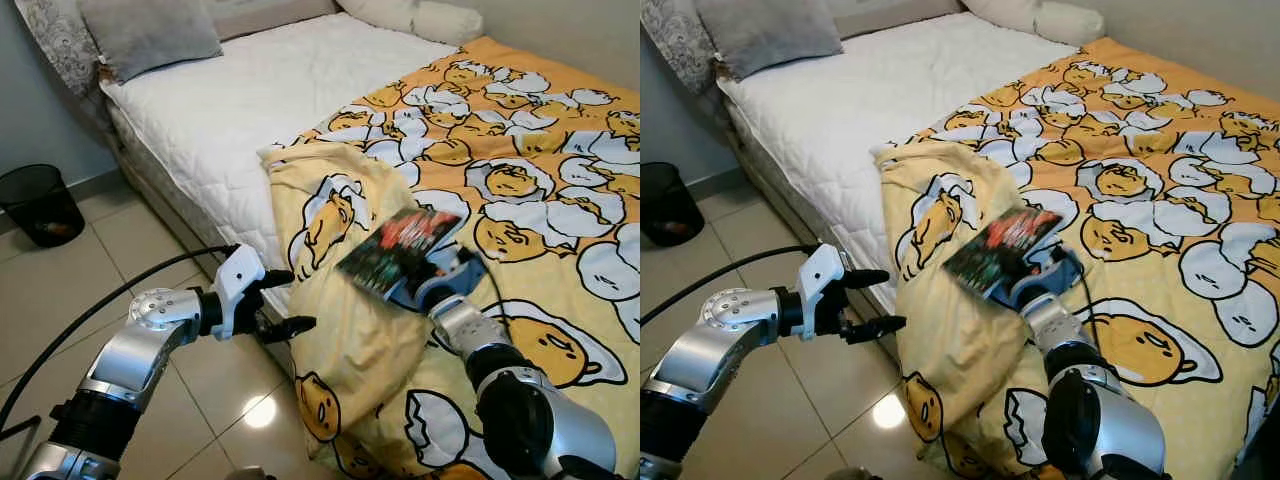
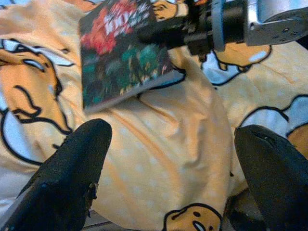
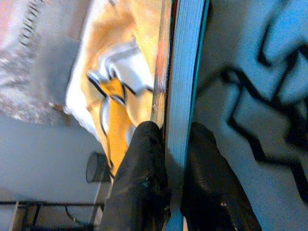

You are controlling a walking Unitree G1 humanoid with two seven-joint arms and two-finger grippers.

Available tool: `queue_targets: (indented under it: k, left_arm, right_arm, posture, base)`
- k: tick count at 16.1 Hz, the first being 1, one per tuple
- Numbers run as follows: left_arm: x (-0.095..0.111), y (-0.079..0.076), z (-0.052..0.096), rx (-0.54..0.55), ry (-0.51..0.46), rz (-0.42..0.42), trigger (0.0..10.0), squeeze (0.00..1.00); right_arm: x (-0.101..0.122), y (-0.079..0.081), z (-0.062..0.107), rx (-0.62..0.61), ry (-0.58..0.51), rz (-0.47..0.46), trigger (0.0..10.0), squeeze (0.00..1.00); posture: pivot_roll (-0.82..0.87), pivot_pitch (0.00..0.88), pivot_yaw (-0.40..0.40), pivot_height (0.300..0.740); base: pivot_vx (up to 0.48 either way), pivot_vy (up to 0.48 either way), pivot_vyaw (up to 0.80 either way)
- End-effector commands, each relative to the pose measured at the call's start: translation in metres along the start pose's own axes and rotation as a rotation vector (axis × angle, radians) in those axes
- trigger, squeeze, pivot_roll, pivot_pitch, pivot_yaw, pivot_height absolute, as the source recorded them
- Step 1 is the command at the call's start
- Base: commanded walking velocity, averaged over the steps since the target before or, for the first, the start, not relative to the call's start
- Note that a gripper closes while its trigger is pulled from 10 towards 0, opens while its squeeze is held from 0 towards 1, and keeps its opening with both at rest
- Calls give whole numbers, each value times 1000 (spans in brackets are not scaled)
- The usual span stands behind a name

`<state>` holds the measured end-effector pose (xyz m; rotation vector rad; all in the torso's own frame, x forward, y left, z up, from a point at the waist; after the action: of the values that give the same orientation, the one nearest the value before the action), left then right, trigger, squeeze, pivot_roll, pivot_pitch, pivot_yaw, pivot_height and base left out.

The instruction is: Clean up the room

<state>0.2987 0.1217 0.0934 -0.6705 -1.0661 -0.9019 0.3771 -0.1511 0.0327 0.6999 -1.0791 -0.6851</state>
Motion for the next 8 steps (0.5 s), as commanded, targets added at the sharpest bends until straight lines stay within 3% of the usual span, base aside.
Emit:
queue_targets:
  k: [1, 2, 3, 4, 5, 6, 7, 8]
  left_arm:
    - [4, 3, 4, 26, -26, 2, 10000, 780]
    - [5, 3, 5, 39, -42, 11, 10000, 776]
    - [8, 6, 7, 75, -84, 29, 10000, 780]
    - [13, 10, 9, 136, -128, 46, 10000, 773]
    - [16, 17, 10, 210, -152, 45, 10000, 773]
    - [20, 22, 10, 286, -183, 30, 10000, 776]
    - [23, 27, 11, 371, -209, 25, 10000, 776]
    - [24, 28, 12, 403, -224, 23, 10000, 769]
  right_arm:
    - [26, 5, 1, 38, -100, 47, 0, 0]
    - [36, 5, 4, 49, -142, 60, 0, 0]
    - [50, 8, 10, 70, -189, 133, 0, 0]
    - [64, 17, 20, 107, -257, 283, 0, 0]
    - [72, 25, 29, 119, -316, 362, 549, 0]
    - [77, 26, 37, 77, -356, 478, 4078, 0]
    - [75, 26, 48, 71, -381, 579, 10000, 0]
    - [73, 23, 52, 49, -384, 582, 10000, 0]
  posture:
    - [14, 0, 6, 740]
    - [11, 0, 10, 740]
    - [6, 0, 15, 740]
    - [-3, 0, 21, 740]
    - [-6, 0, 22, 740]
    - [-6, 0, 17, 740]
    - [-6, 0, 10, 740]
    - [-6, 0, 8, 740]
  base:
    - [0, 0, 0]
    - [0, 0, 0]
    - [0, 0, 0]
    - [0, 0, 0]
    - [0, 0, 0]
    - [0, 0, 0]
    - [0, 0, 0]
    - [0, 0, 0]
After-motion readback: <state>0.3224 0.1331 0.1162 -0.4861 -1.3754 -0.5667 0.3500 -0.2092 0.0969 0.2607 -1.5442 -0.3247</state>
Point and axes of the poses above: a point about 5 cm out from each wrist's last joint towards the gripper, its own z axis pointing back from the gripper into the wrist, its own x axis along the axis of the wrist's last joint, y = z × x, the point moved 4 cm from there along -z, pointing out of the wrist towards the gripper, and after that the axes turned 4 degrees about z, right-handed, at the moved point
